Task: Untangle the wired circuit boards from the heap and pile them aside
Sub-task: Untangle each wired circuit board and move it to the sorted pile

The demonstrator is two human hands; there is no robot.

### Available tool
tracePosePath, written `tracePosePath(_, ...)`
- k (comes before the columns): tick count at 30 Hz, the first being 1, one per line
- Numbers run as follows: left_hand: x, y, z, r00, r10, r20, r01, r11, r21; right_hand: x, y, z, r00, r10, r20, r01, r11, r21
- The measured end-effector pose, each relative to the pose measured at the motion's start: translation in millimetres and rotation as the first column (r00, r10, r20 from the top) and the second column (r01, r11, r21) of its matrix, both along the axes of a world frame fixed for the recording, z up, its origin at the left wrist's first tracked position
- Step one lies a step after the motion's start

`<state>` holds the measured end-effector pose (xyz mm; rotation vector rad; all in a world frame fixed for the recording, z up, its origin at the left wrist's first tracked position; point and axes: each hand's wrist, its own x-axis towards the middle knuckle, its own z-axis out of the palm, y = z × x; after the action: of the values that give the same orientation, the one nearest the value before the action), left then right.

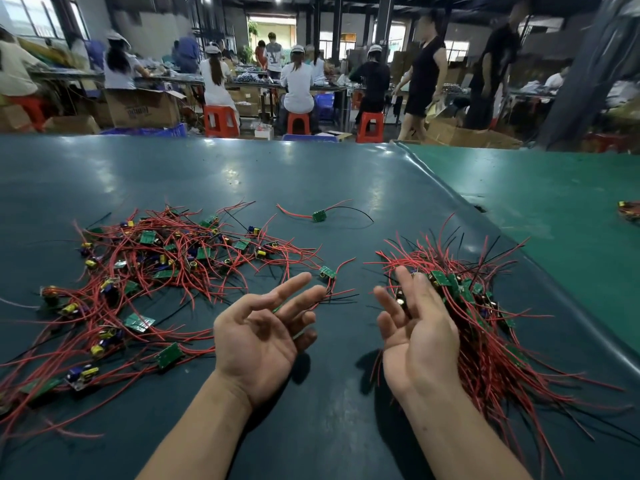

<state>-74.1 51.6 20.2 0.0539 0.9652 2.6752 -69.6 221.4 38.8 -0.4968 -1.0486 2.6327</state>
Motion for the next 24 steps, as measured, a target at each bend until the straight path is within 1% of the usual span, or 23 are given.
tracePosePath(2,0,0,0,1.0,0.006,-0.009,-0.006,1.0,0.012,3,-4,0,0.987,0.159,-0.028,-0.159,0.987,0.005)
tracePosePath(3,0,0,0,1.0,0.014,-0.012,-0.013,1.0,0.014,5,-6,0,0.972,0.233,-0.041,-0.231,0.972,0.043)
tracePosePath(4,0,0,-1,1.0,0.028,-0.014,-0.027,1.0,0.013,6,-9,0,0.96,0.274,-0.05,-0.268,0.958,0.105)
tracePosePath(5,0,0,-1,0.999,0.046,-0.013,-0.046,0.999,0.012,5,-11,-1,0.959,0.279,-0.054,-0.265,0.947,0.18)
tracePosePath(7,-1,0,-2,0.996,0.09,-0.009,-0.09,0.996,0.015,2,-11,-3,0.973,0.23,-0.027,-0.206,0.91,0.359)
tracePosePath(9,-1,0,-2,0.991,0.13,0.001,-0.13,0.991,0.018,-5,-5,-6,0.989,0.138,0.058,-0.148,0.842,0.519)
tracePosePath(10,-1,0,-2,0.988,0.152,0.0,-0.152,0.988,0.007,-8,-1,-9,0.99,0.105,0.098,-0.142,0.812,0.566)
tracePosePath(12,-1,2,0,0.972,0.233,-0.022,-0.234,0.97,-0.06,-14,6,-13,0.988,0.08,0.131,-0.143,0.784,0.604)
tracePosePath(13,-1,4,0,0.952,0.303,-0.047,-0.306,0.944,-0.125,-16,8,-15,0.99,0.065,0.126,-0.13,0.772,0.622)
tracePosePath(14,0,6,0,0.917,0.385,-0.102,-0.399,0.89,-0.222,-18,10,-17,0.992,0.048,0.116,-0.112,0.757,0.644)
tracePosePath(15,0,8,0,0.862,0.465,-0.202,-0.506,0.786,-0.353,-20,11,-18,0.994,0.033,0.103,-0.093,0.746,0.66)
tracePosePath(16,0,8,-2,0.785,0.516,-0.343,-0.618,0.616,-0.489,-22,13,-20,0.995,0.017,0.094,-0.076,0.74,0.668)
tracePosePath(17,1,8,-4,0.7,0.512,-0.498,-0.707,0.399,-0.584,-25,16,-21,0.996,-0.01,0.088,-0.052,0.737,0.674)
tracePosePath(18,2,6,-6,0.626,0.459,-0.631,-0.763,0.19,-0.618,-27,19,-23,0.995,-0.05,0.081,-0.019,0.731,0.682)
tracePosePath(19,3,4,-8,0.569,0.385,-0.726,-0.793,0.023,-0.609,-29,24,-24,0.992,-0.097,0.076,0.018,0.721,0.692)
tracePosePath(20,3,1,-9,0.522,0.308,-0.795,-0.813,-0.104,-0.573,-30,28,-24,0.987,-0.141,0.075,0.047,0.705,0.708)
tracePosePath(21,4,-3,-11,0.488,0.24,-0.839,-0.821,-0.199,-0.535,-30,32,-25,0.982,-0.171,0.08,0.06,0.681,0.73)
tracePosePath(22,4,-6,-11,0.477,0.196,-0.857,-0.809,-0.283,-0.516,-29,33,-27,0.979,-0.184,0.083,0.059,0.651,0.756)
tracePosePath(23,3,-10,-11,0.49,0.181,-0.853,-0.775,-0.358,-0.521,-27,34,-28,0.98,-0.182,0.086,0.046,0.617,0.786)
tracePosePath(24,2,-14,-10,0.527,0.19,-0.828,-0.719,-0.421,-0.554,-25,33,-29,0.982,-0.168,0.09,0.023,0.572,0.82)
